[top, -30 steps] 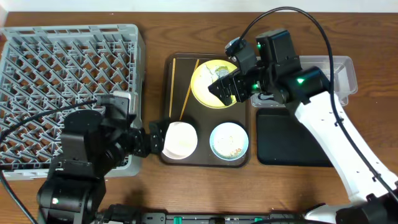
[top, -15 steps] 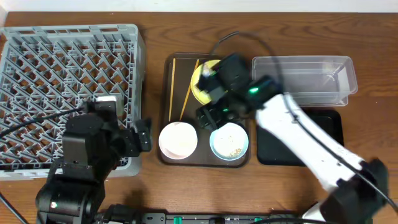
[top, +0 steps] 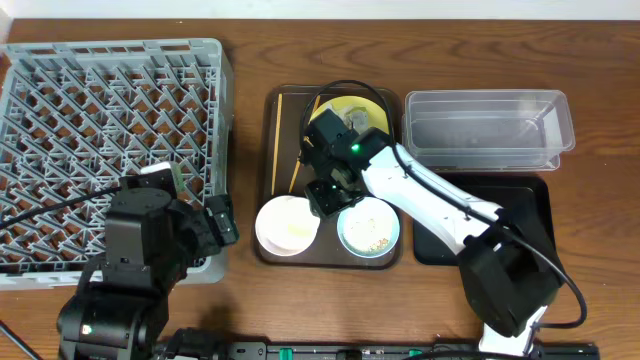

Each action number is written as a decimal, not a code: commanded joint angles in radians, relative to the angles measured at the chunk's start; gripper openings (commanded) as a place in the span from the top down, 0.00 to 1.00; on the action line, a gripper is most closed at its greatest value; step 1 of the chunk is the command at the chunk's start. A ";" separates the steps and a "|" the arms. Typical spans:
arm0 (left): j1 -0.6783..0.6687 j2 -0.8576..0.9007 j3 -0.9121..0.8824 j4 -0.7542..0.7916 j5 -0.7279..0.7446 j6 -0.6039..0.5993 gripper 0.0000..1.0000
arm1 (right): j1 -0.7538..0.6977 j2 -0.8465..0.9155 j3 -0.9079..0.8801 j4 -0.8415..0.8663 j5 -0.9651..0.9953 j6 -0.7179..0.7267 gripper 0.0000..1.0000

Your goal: Sort waste into correct bins and load items into the dishwasher

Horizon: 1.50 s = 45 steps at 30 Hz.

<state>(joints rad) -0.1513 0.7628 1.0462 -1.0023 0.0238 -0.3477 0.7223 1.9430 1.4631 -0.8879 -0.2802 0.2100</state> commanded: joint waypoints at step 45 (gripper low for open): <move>0.005 0.168 0.029 0.598 1.226 -0.058 0.12 | -0.336 -0.526 0.030 0.051 -0.784 -0.241 0.99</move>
<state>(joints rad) -0.1513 0.9340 1.0542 -0.4145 1.0996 -0.3748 0.3893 1.4395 1.4792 -0.8536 -0.9005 0.0250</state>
